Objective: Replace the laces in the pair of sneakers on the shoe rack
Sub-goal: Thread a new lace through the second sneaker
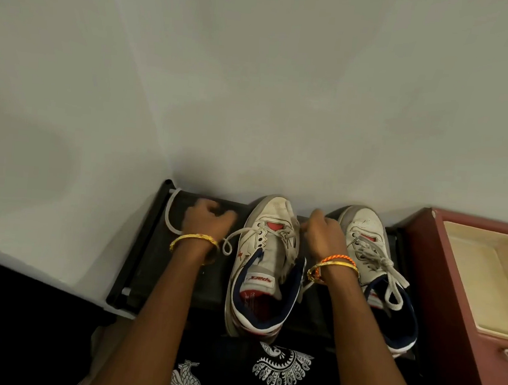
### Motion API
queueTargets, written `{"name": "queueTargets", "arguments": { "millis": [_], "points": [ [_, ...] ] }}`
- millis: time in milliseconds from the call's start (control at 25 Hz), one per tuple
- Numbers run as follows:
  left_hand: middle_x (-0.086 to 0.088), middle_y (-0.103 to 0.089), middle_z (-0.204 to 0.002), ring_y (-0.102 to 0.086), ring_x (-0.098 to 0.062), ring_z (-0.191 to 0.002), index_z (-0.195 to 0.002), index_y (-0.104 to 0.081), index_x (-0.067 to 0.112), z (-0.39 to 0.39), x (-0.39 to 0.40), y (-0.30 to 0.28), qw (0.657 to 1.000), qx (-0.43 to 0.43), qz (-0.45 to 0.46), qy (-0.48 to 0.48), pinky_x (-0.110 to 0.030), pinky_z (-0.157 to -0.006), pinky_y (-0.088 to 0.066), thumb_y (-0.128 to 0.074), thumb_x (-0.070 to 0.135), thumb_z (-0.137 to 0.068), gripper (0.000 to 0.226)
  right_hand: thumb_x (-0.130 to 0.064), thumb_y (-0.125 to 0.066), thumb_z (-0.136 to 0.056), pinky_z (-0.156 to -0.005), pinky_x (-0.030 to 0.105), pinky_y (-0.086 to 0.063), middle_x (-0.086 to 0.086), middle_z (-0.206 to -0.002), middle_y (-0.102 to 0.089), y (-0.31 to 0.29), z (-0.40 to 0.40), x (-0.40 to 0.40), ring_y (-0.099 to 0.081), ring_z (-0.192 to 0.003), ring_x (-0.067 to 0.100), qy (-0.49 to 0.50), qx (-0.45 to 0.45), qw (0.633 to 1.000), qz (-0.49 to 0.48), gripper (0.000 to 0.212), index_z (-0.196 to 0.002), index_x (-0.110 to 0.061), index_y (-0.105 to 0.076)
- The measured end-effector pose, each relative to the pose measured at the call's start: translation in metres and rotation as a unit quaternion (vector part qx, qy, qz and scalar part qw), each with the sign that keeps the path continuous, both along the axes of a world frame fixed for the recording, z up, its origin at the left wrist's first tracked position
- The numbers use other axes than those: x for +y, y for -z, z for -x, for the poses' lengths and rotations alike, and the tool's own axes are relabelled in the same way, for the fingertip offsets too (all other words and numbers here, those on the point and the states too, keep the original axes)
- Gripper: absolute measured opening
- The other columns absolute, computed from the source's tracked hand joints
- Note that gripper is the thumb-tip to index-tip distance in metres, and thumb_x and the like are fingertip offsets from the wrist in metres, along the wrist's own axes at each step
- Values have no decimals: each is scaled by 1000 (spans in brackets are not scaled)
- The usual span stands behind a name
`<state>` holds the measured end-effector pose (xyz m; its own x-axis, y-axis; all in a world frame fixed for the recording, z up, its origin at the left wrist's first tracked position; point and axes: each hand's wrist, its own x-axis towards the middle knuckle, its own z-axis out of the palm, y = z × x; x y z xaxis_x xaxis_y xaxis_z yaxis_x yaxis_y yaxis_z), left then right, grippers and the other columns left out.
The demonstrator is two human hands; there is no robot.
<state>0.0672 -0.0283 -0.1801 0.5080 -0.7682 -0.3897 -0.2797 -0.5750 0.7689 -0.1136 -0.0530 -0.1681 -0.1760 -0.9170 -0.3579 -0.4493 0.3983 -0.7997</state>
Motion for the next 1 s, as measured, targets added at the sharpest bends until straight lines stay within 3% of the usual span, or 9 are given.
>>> {"name": "queueTargets", "arguments": {
  "millis": [80,200,280,440,520,600,800,920,1000],
  "points": [
    [-7,-57,-121,-54,-21,-103,-121,-55,13,25,-1,-2,984,36,-58,163,-35,-90,-47,-63,35,-84,44,-15,-37,-93,-75,35,-44,19,-91,-65,-7,0,-1,-58,-88,34,-26,30,999,33,36,-88,6,-66],
    [-11,-49,-136,-49,-28,-119,-133,-49,14,52,-3,4,939,-113,-139,294,-41,-102,-42,-57,41,-86,55,1,-40,-89,-88,42,-46,31,-111,-61,-12,1,-5,-55,-106,42,-98,91,989,60,30,-103,16,-61],
    [-10,-52,-133,-52,-27,-117,-132,-52,12,56,-7,5,932,-165,-136,292,-35,-96,-44,-56,37,-88,51,1,-40,-90,-95,39,-42,28,-122,-55,-8,0,-7,-53,-112,41,-137,119,982,59,30,-113,11,-58],
    [-11,-60,-123,-57,-25,-109,-125,-58,8,50,-13,1,933,-140,-132,304,-30,-90,-45,-51,20,-93,35,-17,-39,-97,-103,44,-40,20,-126,-54,4,-4,-5,-50,-117,35,-206,140,968,1,33,-122,-8,-59],
    [-12,-59,-125,-56,-25,-112,-124,-59,6,43,-14,-3,933,-126,-128,312,-30,-95,-44,-49,13,-94,32,-16,-36,-96,-97,42,-44,24,-116,-60,-2,-6,-2,-54,-109,35,-198,120,973,-3,35,-110,-1,-64],
    [-10,-58,-128,-54,-25,-115,-122,-62,9,32,-15,-3,939,-91,-127,308,-32,-101,-42,-49,10,-94,31,-6,-37,-93,-91,40,-44,29,-114,-60,-6,-7,-3,-57,-105,37,-179,98,979,14,34,-110,11,-61],
    [-11,-58,-126,-52,-26,-116,-118,-64,6,13,-16,1,954,-14,-118,275,-36,-104,-41,-46,2,-94,30,-4,-57,-89,-89,15,-40,11,-111,-69,-1,-12,2,-63,-105,21,-156,123,977,73,23,-108,-5,-70],
    [-12,-59,-123,-53,-26,-113,-116,-65,5,11,-16,0,959,23,-114,258,-32,-98,-44,-43,-2,-94,31,-8,-66,-84,-89,29,-52,9,-92,-72,11,-23,3,-67,-89,20,-130,114,981,89,11,-90,-12,-74],
    [-13,-59,-122,-54,-26,-110,-117,-63,4,9,-15,0,961,46,-116,248,-30,-94,-45,-43,-4,-93,32,-15,-65,-86,-86,34,-54,9,-91,-72,15,-31,4,-66,-87,22,-143,152,974,84,11,-91,-16,-74]
  ]
}}
